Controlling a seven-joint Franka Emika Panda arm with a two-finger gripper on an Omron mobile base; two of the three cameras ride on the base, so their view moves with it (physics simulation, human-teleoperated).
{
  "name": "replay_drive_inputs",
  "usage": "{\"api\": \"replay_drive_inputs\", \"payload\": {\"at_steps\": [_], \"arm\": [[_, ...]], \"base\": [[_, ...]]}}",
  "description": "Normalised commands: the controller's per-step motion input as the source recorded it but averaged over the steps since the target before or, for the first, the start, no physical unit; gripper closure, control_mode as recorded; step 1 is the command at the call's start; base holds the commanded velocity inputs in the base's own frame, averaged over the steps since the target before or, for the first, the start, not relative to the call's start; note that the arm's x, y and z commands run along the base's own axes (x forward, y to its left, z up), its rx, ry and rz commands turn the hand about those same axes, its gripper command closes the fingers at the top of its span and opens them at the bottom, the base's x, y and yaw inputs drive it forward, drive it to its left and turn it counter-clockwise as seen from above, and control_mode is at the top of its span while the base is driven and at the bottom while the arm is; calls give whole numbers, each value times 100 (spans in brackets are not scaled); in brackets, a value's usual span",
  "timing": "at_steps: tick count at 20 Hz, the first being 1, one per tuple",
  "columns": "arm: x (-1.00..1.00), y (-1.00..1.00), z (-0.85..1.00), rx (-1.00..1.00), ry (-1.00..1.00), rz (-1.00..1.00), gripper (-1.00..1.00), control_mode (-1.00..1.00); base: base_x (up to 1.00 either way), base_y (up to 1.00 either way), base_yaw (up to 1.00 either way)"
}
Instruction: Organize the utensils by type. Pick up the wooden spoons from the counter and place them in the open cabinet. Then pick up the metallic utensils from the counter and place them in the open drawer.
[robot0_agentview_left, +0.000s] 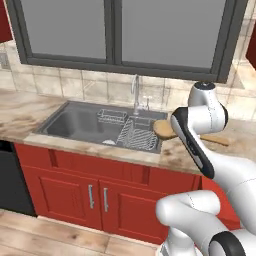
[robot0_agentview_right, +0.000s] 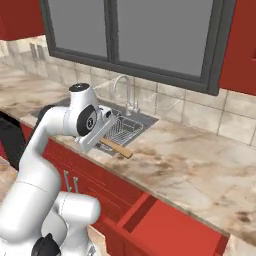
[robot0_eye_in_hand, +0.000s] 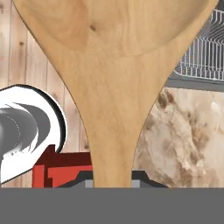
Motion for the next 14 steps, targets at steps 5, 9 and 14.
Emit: {"api": "replay_drive_inputs", "payload": {"at_steps": [5,9,14], "arm": [[0,0,0,0,0,0,100,100],[0,0,0,0,0,0,100,100],[0,0,0,0,0,0,100,100]], "base": [[-10,-2,81],[-10,-1,81],[-9,-1,80]]}}
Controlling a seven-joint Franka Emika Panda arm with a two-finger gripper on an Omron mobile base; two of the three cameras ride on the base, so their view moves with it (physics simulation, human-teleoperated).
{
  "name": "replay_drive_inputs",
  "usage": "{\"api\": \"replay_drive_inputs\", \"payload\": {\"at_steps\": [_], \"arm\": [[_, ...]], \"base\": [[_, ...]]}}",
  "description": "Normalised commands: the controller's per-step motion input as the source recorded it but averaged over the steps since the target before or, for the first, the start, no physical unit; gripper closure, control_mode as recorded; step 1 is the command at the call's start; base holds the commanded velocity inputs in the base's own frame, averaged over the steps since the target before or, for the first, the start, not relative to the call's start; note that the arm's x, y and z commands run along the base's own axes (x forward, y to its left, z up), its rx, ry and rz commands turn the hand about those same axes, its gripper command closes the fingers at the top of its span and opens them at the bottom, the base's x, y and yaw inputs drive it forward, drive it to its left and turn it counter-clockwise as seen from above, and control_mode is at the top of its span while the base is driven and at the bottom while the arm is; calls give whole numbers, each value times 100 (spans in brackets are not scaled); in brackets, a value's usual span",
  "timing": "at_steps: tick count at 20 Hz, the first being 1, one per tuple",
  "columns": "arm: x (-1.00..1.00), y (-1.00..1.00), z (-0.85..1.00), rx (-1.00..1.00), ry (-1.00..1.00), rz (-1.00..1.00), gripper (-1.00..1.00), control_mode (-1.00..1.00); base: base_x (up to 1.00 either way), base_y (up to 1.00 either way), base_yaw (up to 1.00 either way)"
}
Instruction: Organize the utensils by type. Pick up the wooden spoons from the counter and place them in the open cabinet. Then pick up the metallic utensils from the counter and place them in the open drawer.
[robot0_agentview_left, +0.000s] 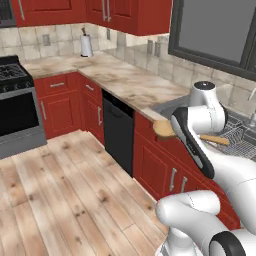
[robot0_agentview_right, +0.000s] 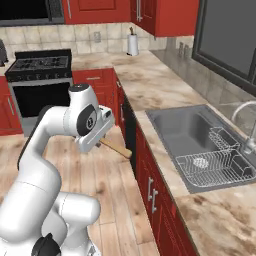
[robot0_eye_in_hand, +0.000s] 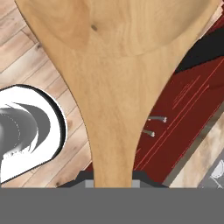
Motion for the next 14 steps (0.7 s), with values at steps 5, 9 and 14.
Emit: {"api": "replay_drive_inputs", "payload": {"at_steps": [5,9,14], "arm": [[0,0,0,0,0,0,100,100],[0,0,0,0,0,0,100,100],[0,0,0,0,0,0,100,100]], "base": [[-3,-2,75],[0,-4,63],[0,-5,63]]}}
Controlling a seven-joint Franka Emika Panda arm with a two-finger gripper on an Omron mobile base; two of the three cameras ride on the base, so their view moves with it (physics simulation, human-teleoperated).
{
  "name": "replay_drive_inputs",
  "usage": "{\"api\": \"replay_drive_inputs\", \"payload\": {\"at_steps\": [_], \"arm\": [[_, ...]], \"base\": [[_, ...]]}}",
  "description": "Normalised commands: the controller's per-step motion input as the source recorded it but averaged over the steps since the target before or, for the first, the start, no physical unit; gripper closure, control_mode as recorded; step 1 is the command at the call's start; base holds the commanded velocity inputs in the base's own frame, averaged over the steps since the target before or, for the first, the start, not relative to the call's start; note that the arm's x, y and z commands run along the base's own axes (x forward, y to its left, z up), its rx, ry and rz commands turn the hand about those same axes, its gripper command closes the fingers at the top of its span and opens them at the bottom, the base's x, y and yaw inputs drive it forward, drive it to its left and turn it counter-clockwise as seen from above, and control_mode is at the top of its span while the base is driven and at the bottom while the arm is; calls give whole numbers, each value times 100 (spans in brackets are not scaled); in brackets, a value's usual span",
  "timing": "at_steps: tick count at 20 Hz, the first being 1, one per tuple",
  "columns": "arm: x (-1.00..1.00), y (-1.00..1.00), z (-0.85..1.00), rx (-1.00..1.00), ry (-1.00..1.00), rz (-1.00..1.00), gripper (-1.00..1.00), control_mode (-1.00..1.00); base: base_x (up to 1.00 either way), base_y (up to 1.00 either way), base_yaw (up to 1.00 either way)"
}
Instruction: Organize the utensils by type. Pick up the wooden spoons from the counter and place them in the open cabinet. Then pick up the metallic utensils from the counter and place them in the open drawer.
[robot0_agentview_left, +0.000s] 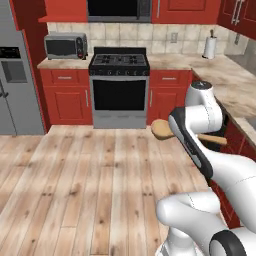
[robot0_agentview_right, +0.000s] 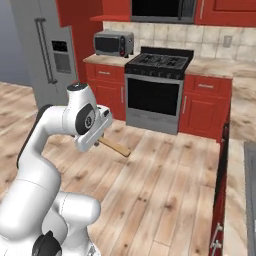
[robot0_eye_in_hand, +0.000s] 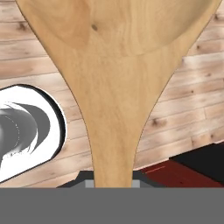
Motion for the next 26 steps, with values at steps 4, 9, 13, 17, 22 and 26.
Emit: {"api": "replay_drive_inputs", "payload": {"at_steps": [4,9,13,17,22,26], "arm": [[0,0,0,0,0,0,100,100],[0,0,0,0,0,0,100,100],[0,0,0,0,0,0,100,100],[0,0,0,0,0,0,100,100],[0,0,0,0,0,0,100,100],[0,0,0,0,0,0,100,100]], "base": [[6,-2,47],[56,0,5],[85,0,0],[97,2,0],[100,10,0],[100,21,-2]]}}
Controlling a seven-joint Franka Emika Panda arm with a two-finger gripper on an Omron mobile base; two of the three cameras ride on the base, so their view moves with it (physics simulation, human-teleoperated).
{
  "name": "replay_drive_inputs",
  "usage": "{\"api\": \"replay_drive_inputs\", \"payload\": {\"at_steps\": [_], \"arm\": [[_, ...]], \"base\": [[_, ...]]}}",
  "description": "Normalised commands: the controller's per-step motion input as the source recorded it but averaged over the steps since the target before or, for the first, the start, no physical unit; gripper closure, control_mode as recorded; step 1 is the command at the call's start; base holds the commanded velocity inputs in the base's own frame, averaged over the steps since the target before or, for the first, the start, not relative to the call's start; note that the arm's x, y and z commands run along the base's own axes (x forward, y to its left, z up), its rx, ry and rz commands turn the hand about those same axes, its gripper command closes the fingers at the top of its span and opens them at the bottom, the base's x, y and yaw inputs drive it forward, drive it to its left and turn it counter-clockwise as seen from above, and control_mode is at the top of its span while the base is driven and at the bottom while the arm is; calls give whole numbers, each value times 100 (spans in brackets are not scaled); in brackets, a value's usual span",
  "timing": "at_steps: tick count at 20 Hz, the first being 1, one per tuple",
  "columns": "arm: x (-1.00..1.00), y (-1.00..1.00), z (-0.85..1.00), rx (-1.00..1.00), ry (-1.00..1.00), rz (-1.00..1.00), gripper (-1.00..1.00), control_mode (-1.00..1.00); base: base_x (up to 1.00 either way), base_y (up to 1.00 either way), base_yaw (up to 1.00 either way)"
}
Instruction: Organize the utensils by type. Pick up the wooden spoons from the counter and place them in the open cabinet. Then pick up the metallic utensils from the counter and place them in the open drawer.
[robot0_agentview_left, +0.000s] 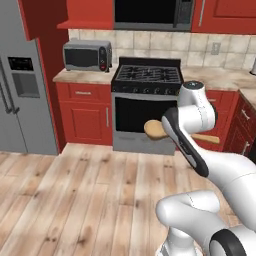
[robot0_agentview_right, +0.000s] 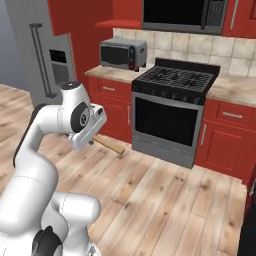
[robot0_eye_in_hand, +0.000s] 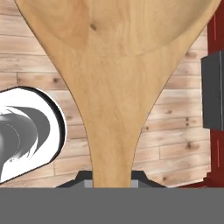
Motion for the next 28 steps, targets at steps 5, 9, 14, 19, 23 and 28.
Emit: {"api": "replay_drive_inputs", "payload": {"at_steps": [5,9,14,19,23,28], "arm": [[0,0,0,0,0,0,100,100],[0,0,0,0,0,0,100,100],[0,0,0,0,0,0,100,100],[0,0,0,0,0,0,100,100],[0,0,0,0,0,0,100,100],[0,0,0,0,0,0,100,100]], "base": [[100,45,-8],[93,66,-16],[82,71,-23],[77,54,-31],[66,47,-35],[61,49,-27]]}}
